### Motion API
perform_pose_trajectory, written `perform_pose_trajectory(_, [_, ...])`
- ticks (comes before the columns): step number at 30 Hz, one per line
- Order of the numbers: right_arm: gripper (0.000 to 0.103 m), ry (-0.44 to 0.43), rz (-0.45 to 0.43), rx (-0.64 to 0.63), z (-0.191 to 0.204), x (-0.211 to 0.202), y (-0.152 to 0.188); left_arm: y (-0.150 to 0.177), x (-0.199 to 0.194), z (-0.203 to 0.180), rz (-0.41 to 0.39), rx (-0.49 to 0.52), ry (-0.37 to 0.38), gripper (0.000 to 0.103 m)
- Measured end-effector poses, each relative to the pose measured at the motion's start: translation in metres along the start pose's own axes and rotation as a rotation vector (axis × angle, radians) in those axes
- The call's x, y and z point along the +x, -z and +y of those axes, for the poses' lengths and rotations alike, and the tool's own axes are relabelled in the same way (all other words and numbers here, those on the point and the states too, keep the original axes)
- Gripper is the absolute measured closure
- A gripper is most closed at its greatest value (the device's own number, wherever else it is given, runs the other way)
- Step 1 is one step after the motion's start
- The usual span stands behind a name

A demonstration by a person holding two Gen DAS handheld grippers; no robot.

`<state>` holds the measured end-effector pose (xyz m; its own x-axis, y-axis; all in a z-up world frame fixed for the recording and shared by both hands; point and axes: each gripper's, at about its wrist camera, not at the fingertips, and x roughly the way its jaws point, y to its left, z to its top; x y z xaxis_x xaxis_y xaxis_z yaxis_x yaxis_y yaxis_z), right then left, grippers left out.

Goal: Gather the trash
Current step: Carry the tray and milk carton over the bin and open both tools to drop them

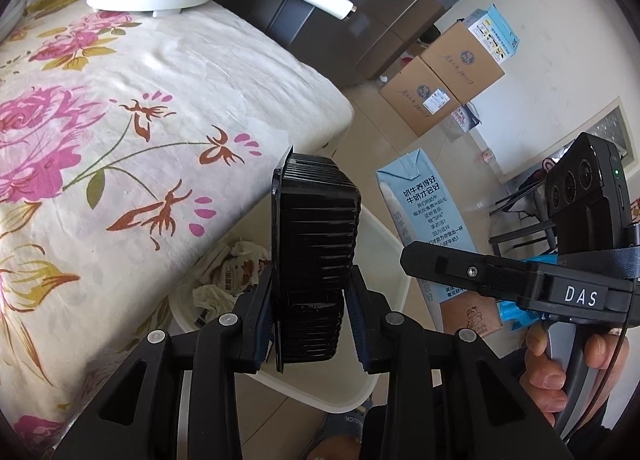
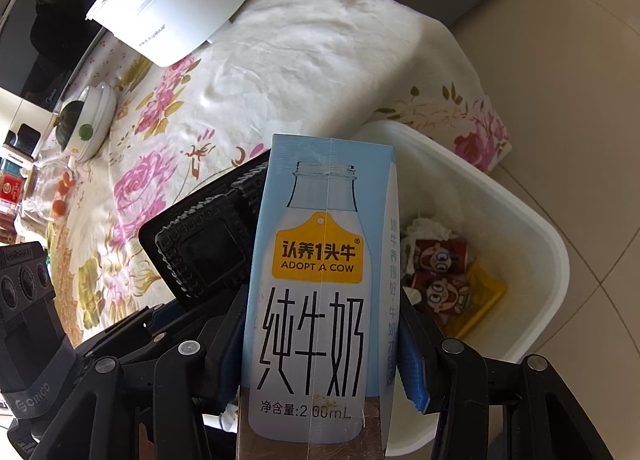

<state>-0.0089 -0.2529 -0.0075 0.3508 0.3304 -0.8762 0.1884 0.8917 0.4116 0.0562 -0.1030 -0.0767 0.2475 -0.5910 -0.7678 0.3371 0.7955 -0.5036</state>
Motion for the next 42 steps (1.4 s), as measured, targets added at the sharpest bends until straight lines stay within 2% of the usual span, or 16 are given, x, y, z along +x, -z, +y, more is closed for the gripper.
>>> perform_pose_trajectory(4, [0.047,-0.002,0.005,0.007,-0.001,0.002,-0.002,-0.002,0.001,-0.003,-0.002,0.008,0.001,0.062])
perform_pose_trajectory(6, [0.047,-0.002,0.011,0.007,-0.001,0.004,-0.002,-0.003,0.001,-0.004,-0.004,0.005,-0.001,0.051])
perform_pose_trajectory(8, [0.047,-0.001,0.016,0.008,-0.001,0.006,-0.002,-0.004,0.001,-0.003,-0.011,-0.002,-0.001,0.045])
perform_pose_trajectory(11, [0.046,0.002,0.023,0.008,0.000,0.008,-0.002,-0.006,0.000,-0.003,-0.018,-0.005,0.006,0.042])
perform_pose_trajectory(24, [0.046,0.018,0.024,0.018,-0.002,0.010,-0.003,-0.006,-0.001,0.001,-0.011,-0.022,0.008,0.041])
perform_pose_trajectory(29, [0.034,0.035,0.047,0.036,-0.005,0.014,-0.003,-0.005,-0.001,0.001,-0.006,-0.027,0.006,0.041])
perform_pose_trajectory(35, [0.028,0.030,0.051,0.048,-0.006,0.015,-0.003,-0.005,-0.001,-0.001,-0.002,-0.028,-0.004,0.041])
perform_pose_trajectory(42, [0.024,0.062,0.038,0.022,-0.001,0.014,-0.002,-0.005,0.000,-0.004,0.002,-0.008,-0.039,0.040])
